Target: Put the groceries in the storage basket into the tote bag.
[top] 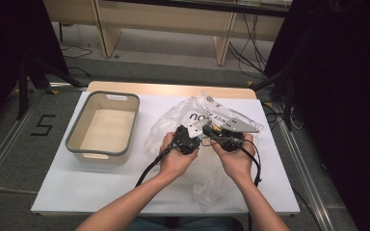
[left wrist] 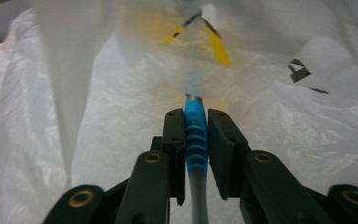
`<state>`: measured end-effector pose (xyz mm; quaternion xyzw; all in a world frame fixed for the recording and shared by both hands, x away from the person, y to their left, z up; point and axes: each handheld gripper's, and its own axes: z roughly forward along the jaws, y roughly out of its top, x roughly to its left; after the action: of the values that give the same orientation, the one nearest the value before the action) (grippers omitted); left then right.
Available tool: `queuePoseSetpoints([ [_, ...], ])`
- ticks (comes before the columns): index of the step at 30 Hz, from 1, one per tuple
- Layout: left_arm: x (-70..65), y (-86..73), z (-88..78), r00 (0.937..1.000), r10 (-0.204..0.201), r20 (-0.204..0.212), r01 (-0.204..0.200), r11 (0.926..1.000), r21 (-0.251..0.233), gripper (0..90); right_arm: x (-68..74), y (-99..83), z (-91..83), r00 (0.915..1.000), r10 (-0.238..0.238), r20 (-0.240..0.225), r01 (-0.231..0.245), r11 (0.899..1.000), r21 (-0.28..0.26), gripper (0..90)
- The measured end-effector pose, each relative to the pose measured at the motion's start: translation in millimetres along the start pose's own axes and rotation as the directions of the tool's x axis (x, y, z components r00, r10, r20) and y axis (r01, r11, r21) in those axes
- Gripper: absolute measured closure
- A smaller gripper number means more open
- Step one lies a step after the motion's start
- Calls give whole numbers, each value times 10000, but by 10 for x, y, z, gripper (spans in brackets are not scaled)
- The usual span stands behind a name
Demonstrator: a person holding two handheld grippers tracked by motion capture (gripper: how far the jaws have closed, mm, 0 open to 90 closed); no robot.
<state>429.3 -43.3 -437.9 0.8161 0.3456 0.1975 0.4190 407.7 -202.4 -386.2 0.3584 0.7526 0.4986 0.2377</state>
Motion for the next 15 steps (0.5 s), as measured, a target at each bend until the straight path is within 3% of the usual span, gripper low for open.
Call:
queuePoseSetpoints([
  [3, 17, -33, 19, 9987, -52, 511, 57, 9999, -85, 675, -14, -12, -2, 10000, 46, 50, -46, 10000, 29, 900],
  [7, 24, -73, -83, 9967, 536, 607, -533, 9986, -58, 554, -32, -28, 0, 9999, 68, 109, -69, 9999, 109, 900],
  [15, 121, -151, -682, 9930, 912, 749, -865, 9942, -634, 498, -43, -63, 2, 9999, 37, 141, -40, 9997, 238, 900],
])
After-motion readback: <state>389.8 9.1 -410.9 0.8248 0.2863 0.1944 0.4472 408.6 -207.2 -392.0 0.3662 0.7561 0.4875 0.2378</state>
